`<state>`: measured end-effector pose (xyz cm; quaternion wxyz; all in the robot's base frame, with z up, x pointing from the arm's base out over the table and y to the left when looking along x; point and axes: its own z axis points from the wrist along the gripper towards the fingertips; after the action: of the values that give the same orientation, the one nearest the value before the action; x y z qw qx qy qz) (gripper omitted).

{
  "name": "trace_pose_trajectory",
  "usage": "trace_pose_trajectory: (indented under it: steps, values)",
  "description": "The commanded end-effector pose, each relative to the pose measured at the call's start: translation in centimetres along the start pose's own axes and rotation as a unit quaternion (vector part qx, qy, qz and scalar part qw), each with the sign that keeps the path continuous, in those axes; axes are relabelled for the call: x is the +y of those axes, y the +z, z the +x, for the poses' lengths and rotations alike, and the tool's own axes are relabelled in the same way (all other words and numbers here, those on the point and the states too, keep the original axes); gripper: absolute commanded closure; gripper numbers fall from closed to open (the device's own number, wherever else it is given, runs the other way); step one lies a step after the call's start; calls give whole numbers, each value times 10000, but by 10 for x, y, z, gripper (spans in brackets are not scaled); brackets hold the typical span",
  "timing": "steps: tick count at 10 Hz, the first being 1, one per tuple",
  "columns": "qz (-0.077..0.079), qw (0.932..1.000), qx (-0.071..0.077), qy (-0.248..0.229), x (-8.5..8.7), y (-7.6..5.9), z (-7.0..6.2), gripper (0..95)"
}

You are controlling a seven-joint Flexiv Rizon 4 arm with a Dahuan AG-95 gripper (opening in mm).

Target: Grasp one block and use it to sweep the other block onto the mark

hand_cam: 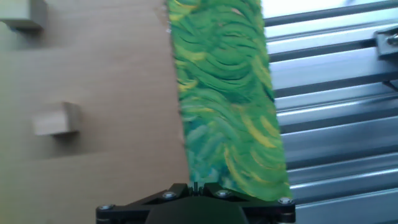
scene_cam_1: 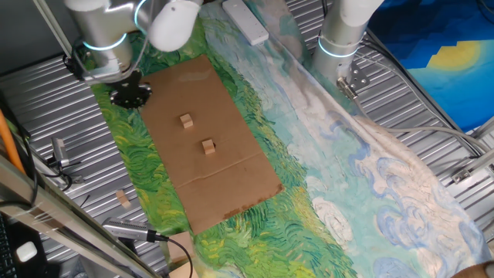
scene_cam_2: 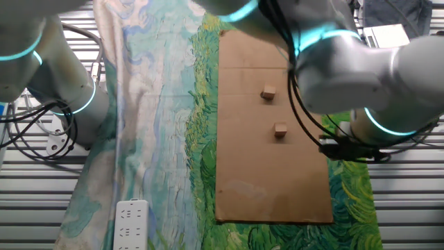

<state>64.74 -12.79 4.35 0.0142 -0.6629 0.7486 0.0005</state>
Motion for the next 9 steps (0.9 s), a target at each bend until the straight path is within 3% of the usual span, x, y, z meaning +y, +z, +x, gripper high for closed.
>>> trace_pose_trajectory:
  steps: [1,4,6,9]
  values:
    - [28,9999,-13,-142,-12,10,4,950]
    - [48,9999,83,-110,-24,13,2,950]
    - [103,9993,325,148,-24,13,2,950]
    - [104,9983,329,469,-24,13,2,950]
